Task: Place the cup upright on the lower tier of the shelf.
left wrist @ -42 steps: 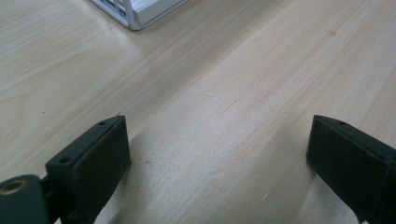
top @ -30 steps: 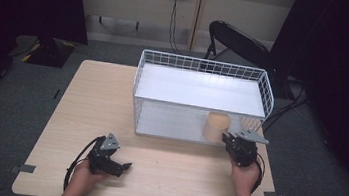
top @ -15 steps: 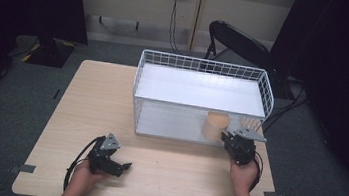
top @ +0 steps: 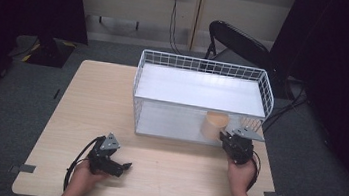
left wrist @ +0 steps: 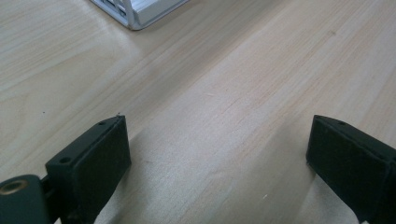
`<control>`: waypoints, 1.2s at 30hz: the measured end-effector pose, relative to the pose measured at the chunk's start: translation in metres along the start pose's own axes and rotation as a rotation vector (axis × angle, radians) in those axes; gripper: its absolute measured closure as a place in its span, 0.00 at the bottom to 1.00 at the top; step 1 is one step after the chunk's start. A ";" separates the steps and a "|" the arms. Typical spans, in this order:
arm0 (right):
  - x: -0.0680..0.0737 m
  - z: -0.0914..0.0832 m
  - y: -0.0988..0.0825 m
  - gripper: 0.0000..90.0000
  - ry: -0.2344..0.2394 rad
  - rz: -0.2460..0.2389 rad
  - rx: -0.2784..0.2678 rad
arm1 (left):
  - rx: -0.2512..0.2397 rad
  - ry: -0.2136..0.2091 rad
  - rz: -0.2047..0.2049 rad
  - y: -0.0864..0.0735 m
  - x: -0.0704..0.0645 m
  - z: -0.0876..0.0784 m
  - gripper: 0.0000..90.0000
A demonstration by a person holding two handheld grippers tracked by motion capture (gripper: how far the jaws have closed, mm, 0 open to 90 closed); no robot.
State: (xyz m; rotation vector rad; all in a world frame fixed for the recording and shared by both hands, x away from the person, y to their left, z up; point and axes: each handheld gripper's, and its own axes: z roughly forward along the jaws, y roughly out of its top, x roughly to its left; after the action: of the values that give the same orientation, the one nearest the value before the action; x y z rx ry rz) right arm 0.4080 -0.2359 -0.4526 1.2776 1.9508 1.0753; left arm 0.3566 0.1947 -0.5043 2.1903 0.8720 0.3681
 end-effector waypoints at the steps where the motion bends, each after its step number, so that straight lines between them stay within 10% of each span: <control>1: 0.000 0.000 0.000 0.89 0.000 0.002 -0.001 | 0.000 0.000 0.000 0.000 0.000 0.000 0.06; 29: 0.006 0.009 0.003 0.87 -0.013 0.016 -0.019 | -0.001 0.002 -0.001 0.000 0.000 0.000 0.06; 36: 0.003 0.008 0.000 0.70 -0.031 0.024 -0.018 | -0.001 0.002 -0.001 0.000 0.000 0.000 0.06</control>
State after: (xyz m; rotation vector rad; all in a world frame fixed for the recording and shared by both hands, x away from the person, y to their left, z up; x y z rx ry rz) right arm 0.4132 -0.2310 -0.4564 1.3036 1.9032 1.0770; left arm 0.3564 0.1947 -0.5044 2.1890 0.8737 0.3697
